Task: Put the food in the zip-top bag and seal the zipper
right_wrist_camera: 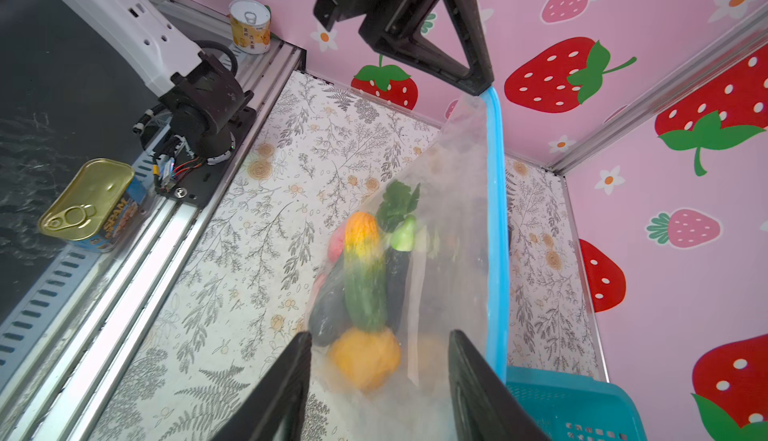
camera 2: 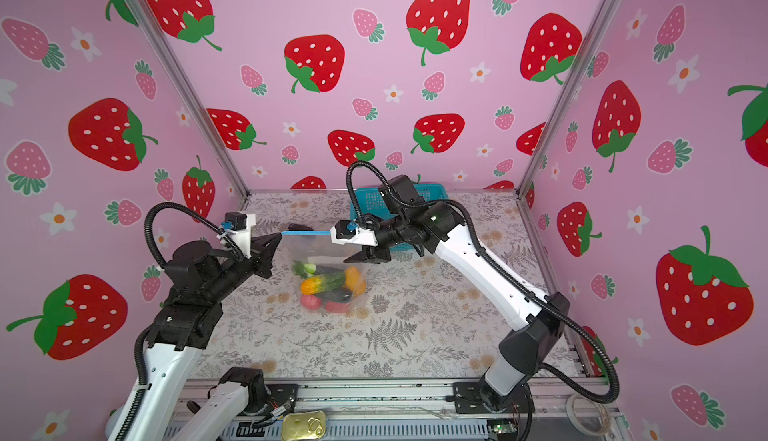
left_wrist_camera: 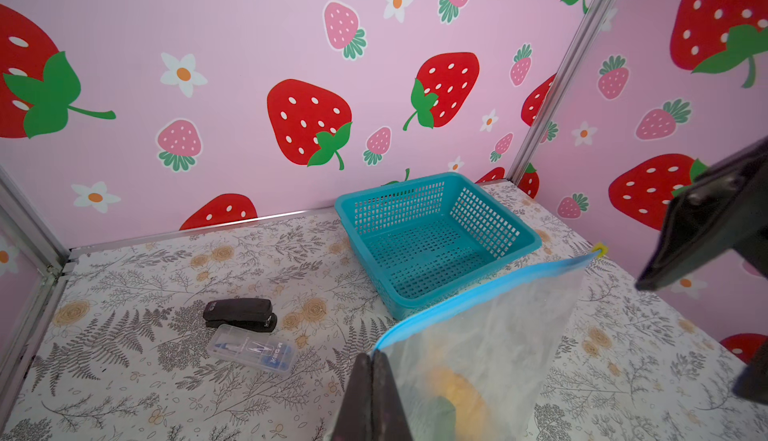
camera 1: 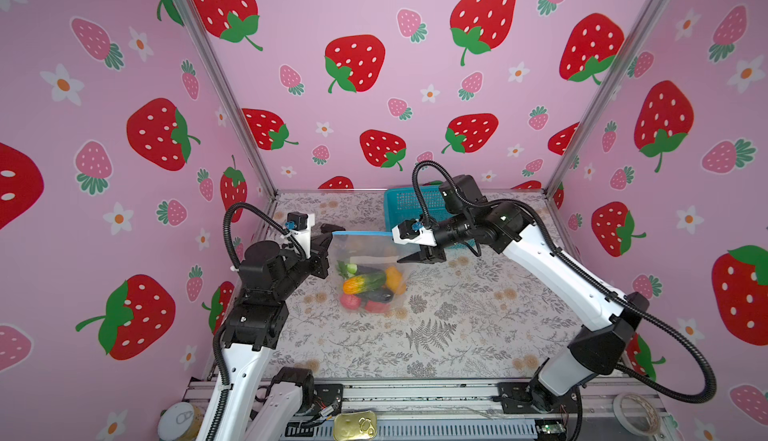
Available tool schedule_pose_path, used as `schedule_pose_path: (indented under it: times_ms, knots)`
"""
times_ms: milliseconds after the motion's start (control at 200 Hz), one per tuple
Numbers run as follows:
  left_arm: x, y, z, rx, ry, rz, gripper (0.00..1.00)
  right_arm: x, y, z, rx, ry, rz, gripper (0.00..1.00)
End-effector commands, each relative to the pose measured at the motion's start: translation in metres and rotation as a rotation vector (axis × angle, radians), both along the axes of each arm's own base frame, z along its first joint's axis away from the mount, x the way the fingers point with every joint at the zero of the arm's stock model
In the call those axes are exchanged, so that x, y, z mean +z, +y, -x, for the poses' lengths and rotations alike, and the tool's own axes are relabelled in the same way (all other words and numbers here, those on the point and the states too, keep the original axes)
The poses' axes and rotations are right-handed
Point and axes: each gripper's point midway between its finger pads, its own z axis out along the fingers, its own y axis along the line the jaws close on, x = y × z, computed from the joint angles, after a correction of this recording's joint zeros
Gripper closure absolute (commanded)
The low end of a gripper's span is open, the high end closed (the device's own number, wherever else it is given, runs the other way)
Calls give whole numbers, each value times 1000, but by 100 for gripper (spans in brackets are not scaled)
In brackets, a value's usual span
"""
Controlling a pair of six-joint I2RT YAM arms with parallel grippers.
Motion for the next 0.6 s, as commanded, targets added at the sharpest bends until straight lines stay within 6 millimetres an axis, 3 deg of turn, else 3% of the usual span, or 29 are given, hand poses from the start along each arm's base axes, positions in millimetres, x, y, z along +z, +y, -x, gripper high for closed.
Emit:
schedule_pose_path:
  times_ms: [0, 315, 595]
  knots:
    - [14, -1, 2, -9, -66, 13, 100, -9, 8, -6, -31, 17, 67, 45]
    - [10, 2, 4, 11, -70, 2, 100, -21, 22, -8, -18, 40, 123, 67]
    - [10, 2, 5, 11, -71, 0, 100, -14, 25, -11, -21, 13, 115, 71]
